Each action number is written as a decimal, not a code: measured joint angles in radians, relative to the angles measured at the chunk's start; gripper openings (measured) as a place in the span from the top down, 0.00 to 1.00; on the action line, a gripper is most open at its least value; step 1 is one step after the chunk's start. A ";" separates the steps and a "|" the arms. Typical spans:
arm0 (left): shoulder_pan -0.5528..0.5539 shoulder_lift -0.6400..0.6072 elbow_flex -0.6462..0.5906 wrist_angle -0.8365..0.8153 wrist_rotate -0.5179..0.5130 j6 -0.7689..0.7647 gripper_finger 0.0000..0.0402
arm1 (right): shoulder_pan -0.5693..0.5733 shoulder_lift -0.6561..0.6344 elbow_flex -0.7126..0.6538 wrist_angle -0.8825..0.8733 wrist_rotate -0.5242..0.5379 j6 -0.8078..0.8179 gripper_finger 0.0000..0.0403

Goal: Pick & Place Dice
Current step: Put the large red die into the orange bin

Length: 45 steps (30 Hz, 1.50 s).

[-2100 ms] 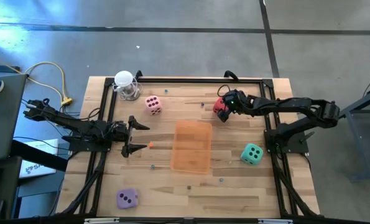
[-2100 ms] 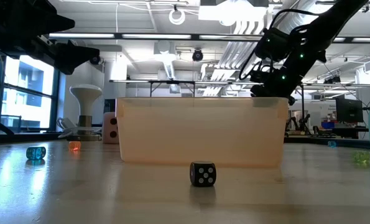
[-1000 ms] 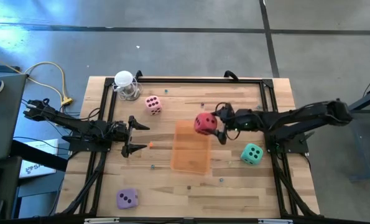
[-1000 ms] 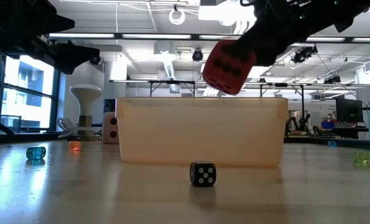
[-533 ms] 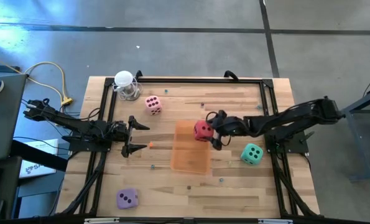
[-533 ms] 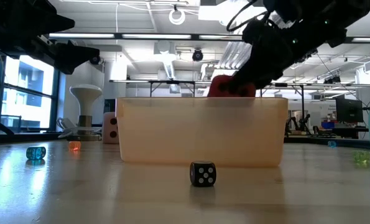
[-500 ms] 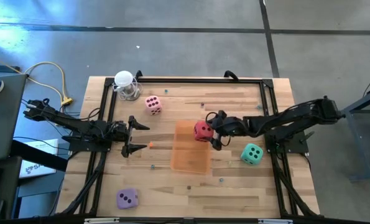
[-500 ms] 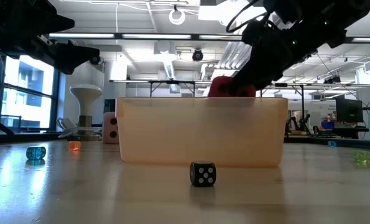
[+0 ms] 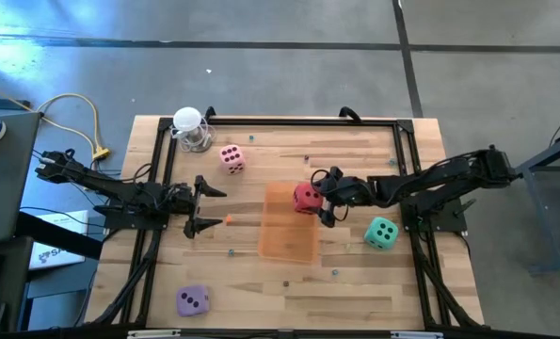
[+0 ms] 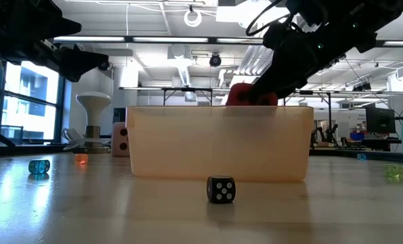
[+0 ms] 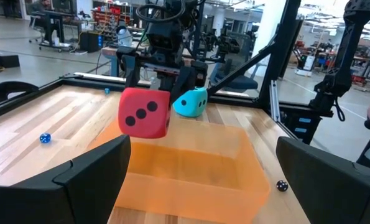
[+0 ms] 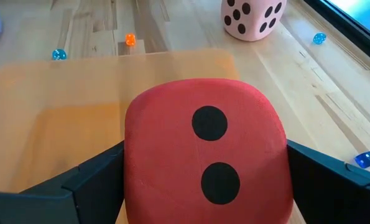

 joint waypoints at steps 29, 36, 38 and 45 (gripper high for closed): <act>0.000 0.000 0.000 -0.002 0.000 0.001 0.03 | 0.016 0.008 0.000 0.007 -0.008 -0.054 0.02; 0.000 0.000 0.000 -0.002 0.000 0.011 0.03 | 0.013 0.008 0.000 0.020 0.013 -0.054 0.01; 0.000 0.000 0.000 -0.002 0.000 0.011 0.03 | 0.007 0.008 0.000 0.019 0.015 -0.050 0.01; 0.000 0.000 0.000 -0.002 0.000 0.010 0.03 | -0.006 0.008 0.000 -0.007 -0.029 0.001 0.01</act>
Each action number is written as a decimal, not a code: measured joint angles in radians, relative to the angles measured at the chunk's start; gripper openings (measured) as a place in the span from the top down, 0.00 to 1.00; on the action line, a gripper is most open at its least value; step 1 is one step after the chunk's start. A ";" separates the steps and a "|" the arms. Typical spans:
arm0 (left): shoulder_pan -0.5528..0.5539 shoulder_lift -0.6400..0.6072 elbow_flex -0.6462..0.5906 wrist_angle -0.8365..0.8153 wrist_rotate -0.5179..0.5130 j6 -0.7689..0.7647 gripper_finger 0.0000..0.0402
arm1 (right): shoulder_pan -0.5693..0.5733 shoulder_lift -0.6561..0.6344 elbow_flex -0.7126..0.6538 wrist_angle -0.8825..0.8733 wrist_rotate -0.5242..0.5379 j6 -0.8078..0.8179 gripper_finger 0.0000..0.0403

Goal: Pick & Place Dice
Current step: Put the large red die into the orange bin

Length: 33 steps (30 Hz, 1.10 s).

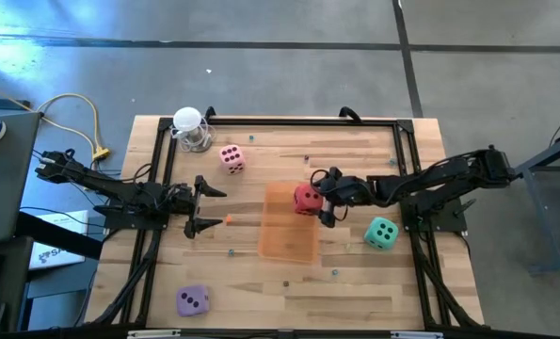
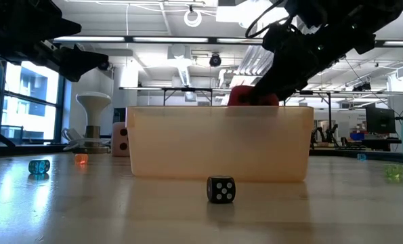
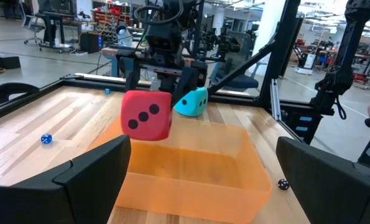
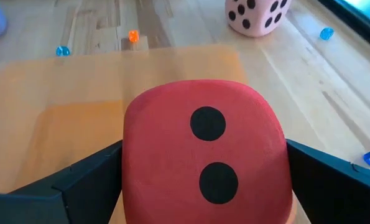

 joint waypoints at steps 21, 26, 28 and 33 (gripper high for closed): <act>0.001 0.004 0.000 0.027 0.000 0.031 0.03 | -0.006 0.000 0.000 -0.017 0.011 -0.052 0.01; 0.002 0.069 0.000 0.186 0.000 0.102 0.03 | -0.006 0.000 0.000 -0.006 0.014 -0.054 0.01; 0.002 0.122 0.001 0.279 0.000 0.152 0.03 | -0.006 0.000 0.000 0.005 0.010 -0.054 0.01; 0.002 0.321 0.044 0.470 -0.001 0.199 0.03 | -0.006 0.000 0.000 0.014 0.010 -0.054 0.01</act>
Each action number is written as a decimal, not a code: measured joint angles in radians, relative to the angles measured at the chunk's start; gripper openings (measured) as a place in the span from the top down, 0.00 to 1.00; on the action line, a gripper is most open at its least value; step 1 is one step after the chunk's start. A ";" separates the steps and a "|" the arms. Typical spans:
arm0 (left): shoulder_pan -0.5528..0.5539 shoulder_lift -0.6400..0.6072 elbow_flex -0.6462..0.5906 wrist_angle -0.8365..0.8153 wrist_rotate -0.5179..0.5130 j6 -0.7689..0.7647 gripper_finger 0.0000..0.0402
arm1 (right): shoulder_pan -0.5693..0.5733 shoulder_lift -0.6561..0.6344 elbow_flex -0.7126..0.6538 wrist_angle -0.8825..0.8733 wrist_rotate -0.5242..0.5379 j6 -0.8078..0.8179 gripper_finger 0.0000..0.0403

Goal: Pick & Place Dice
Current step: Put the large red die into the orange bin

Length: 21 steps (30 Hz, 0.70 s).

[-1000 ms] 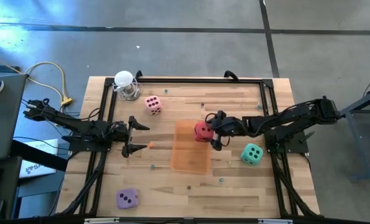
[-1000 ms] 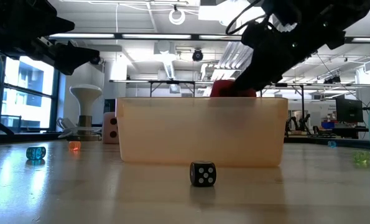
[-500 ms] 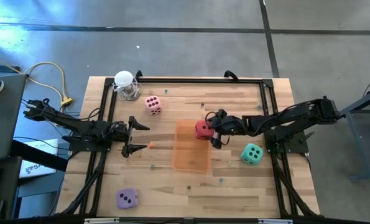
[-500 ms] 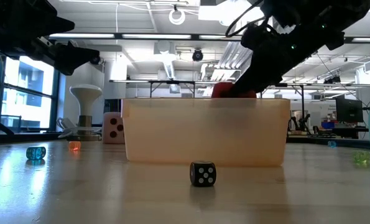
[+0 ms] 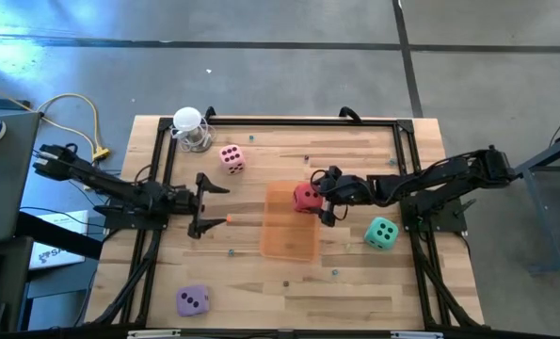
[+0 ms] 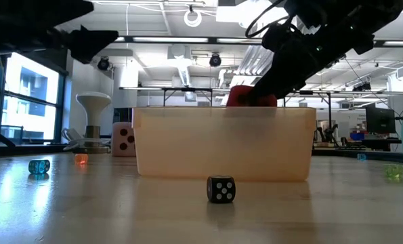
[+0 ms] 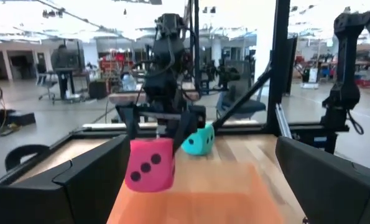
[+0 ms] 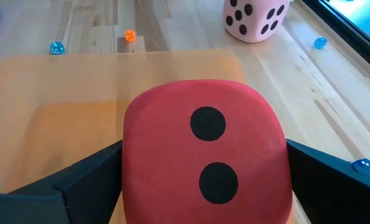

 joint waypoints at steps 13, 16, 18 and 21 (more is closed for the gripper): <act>0.182 0.675 0.312 0.350 0.039 0.047 0.03 | 0.000 0.000 0.000 0.005 -0.003 0.006 0.01; 0.226 0.791 0.405 0.388 0.179 -0.008 0.03 | 0.000 0.000 0.000 0.007 -0.003 0.007 0.01; 0.251 0.848 0.460 0.387 0.303 -0.047 0.03 | 0.000 0.000 0.000 0.007 -0.003 0.007 0.01; 0.281 0.916 0.535 0.385 0.445 -0.116 0.03 | 0.000 0.000 0.000 0.008 -0.003 0.007 0.01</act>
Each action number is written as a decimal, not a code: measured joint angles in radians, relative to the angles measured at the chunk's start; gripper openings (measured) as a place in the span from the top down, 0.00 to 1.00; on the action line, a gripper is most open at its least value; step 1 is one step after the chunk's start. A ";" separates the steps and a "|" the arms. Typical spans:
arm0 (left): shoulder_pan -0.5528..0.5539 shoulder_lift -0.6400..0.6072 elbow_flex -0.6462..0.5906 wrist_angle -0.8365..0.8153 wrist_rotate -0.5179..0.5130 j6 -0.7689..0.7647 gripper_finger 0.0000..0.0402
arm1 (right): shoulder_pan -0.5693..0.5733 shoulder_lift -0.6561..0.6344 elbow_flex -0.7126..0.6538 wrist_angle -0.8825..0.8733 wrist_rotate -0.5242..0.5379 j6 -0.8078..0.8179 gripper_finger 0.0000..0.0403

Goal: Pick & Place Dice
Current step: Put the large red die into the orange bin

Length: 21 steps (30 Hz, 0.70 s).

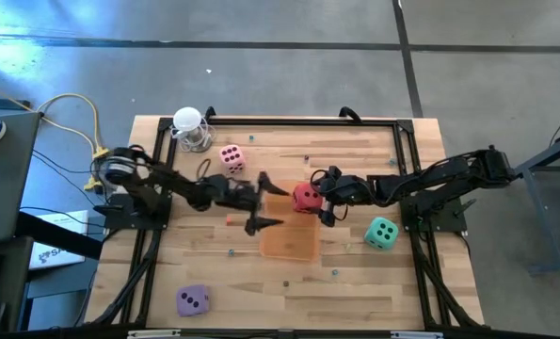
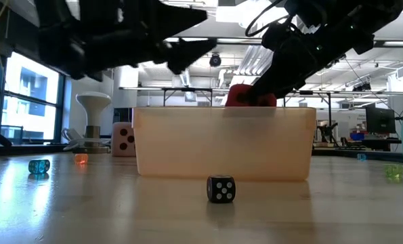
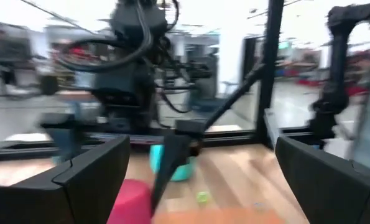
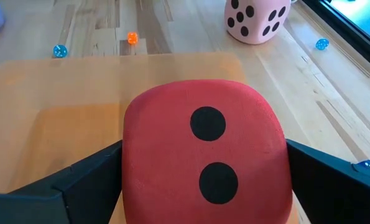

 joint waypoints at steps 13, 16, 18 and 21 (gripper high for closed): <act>0.054 0.204 0.194 -0.065 0.055 -0.178 0.03 | 0.000 0.000 0.000 0.000 0.000 -0.005 0.01; 0.054 0.212 0.194 -0.103 0.055 -0.185 0.03 | 0.000 0.001 0.000 -0.002 -0.001 -0.007 0.01; 0.054 0.212 0.194 -0.130 0.055 -0.177 0.03 | 0.000 0.001 0.000 -0.002 -0.001 -0.008 0.01; 0.054 0.212 0.194 -0.155 0.055 -0.185 0.03 | 0.000 0.001 0.000 0.000 -0.004 -0.008 0.01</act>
